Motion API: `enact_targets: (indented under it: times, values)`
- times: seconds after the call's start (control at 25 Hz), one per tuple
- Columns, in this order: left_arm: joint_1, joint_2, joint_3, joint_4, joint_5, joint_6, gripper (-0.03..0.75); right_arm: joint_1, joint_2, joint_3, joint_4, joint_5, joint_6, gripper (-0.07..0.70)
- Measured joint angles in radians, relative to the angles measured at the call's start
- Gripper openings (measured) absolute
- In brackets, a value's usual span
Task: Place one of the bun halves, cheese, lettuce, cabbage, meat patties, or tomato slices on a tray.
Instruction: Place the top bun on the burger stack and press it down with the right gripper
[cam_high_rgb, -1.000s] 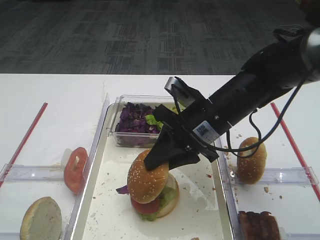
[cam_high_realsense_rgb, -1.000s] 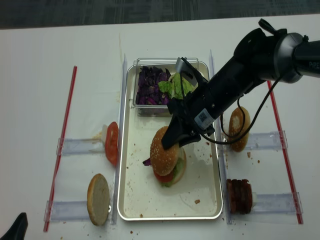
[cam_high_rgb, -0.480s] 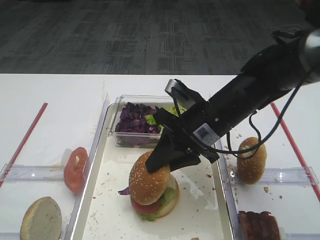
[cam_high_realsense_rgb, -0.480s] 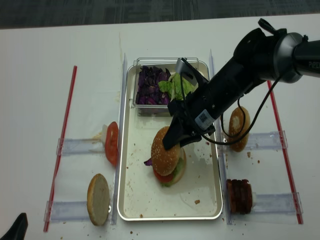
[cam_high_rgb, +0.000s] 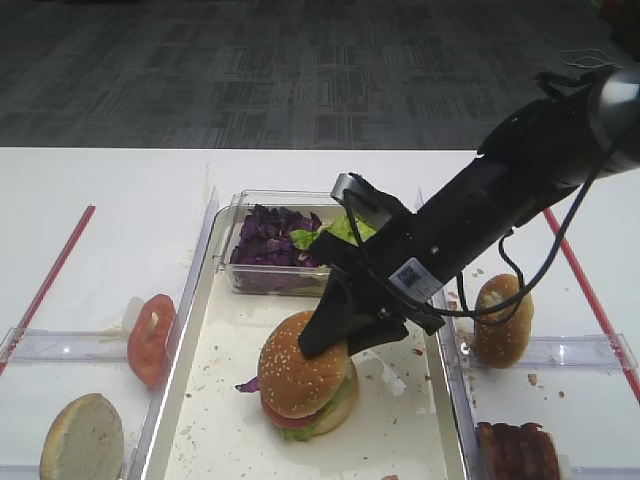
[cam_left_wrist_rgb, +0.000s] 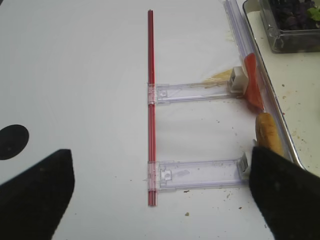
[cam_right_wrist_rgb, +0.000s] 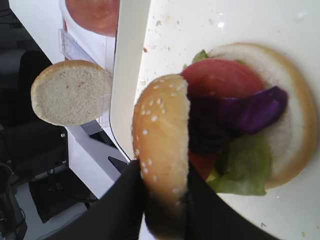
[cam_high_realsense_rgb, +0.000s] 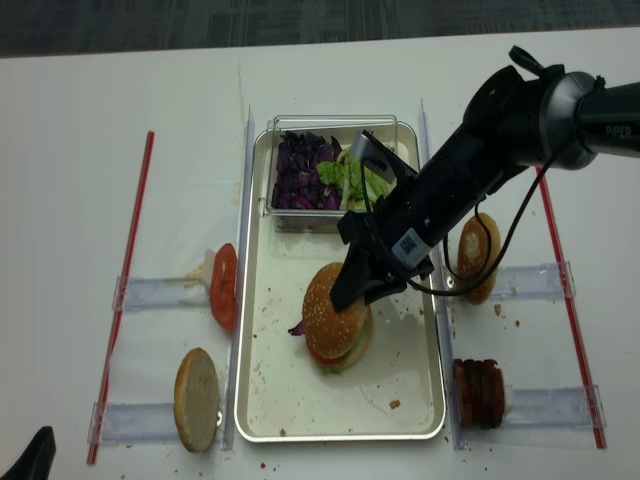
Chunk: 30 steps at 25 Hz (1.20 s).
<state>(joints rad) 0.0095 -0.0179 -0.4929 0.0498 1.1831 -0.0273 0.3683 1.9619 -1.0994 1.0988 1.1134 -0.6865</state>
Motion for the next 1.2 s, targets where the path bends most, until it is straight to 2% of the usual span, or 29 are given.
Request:
enact_targets:
  times: [0.08, 0.32, 0.44, 0.92, 1.2]
  values:
    - [0.000, 0.000, 0.000, 0.000, 0.000, 0.000, 0.685, 0.000, 0.000, 0.000, -0.007, -0.001, 0.001, 0.253]
    - [0.000, 0.000, 0.000, 0.000, 0.000, 0.000, 0.685, 0.000, 0.000, 0.000, -0.031, -0.004, 0.002, 0.426]
    - [0.000, 0.000, 0.000, 0.000, 0.000, 0.000, 0.685, 0.000, 0.000, 0.000, -0.066, -0.013, 0.019, 0.474]
    - [0.000, 0.000, 0.000, 0.000, 0.000, 0.000, 0.685, 0.000, 0.000, 0.000, -0.124, -0.082, 0.029, 0.575]
    - [0.000, 0.000, 0.000, 0.000, 0.000, 0.000, 0.685, 0.000, 0.000, 0.000, -0.128, -0.087, 0.029, 0.622]
